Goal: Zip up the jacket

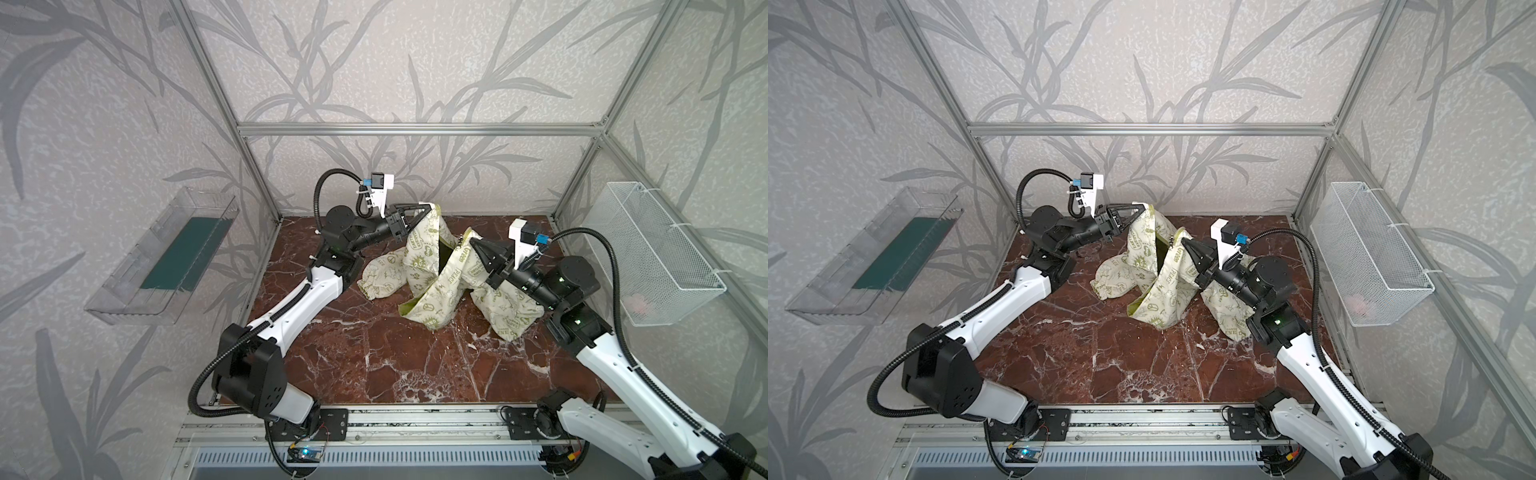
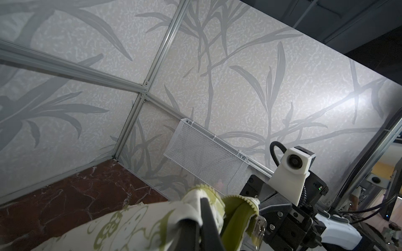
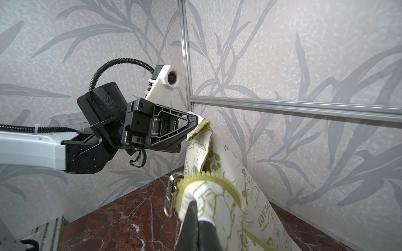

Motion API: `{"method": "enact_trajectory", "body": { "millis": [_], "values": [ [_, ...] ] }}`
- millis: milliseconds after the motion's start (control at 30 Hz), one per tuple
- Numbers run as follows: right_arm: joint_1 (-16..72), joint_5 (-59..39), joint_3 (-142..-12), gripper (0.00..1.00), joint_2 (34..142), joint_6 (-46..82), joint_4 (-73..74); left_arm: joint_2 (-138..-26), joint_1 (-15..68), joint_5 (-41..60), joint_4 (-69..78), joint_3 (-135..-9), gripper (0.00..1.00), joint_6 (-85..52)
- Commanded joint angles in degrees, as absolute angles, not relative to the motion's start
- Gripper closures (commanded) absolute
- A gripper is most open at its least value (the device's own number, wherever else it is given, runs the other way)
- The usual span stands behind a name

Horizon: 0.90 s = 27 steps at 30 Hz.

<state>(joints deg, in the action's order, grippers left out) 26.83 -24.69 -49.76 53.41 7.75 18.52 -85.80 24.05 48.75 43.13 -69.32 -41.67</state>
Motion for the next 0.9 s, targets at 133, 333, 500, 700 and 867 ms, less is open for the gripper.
{"method": "enact_trajectory", "body": {
  "millis": [133,333,500,700,867],
  "values": [
    [29.1,-25.3,-50.1,1.0,52.2,2.5,19.2,-82.0,24.6,50.3,53.6,-63.4,1.0,-21.8],
    [31.9,-21.5,-50.6,1.0,54.0,-3.0,19.3,-74.2,28.0,47.0,42.2,-58.5,1.0,3.0],
    [32.4,-20.2,-50.7,1.0,56.0,-4.5,21.9,-72.0,27.9,47.4,42.5,-56.9,1.0,4.9],
    [32.4,-21.3,-50.9,1.0,57.7,-1.3,25.7,-72.4,27.9,47.8,47.2,-56.2,1.0,1.6],
    [32.3,-22.4,-50.5,1.0,57.4,1.1,26.9,-72.4,27.9,47.9,47.6,-56.1,1.0,0.6]
  ]
}}
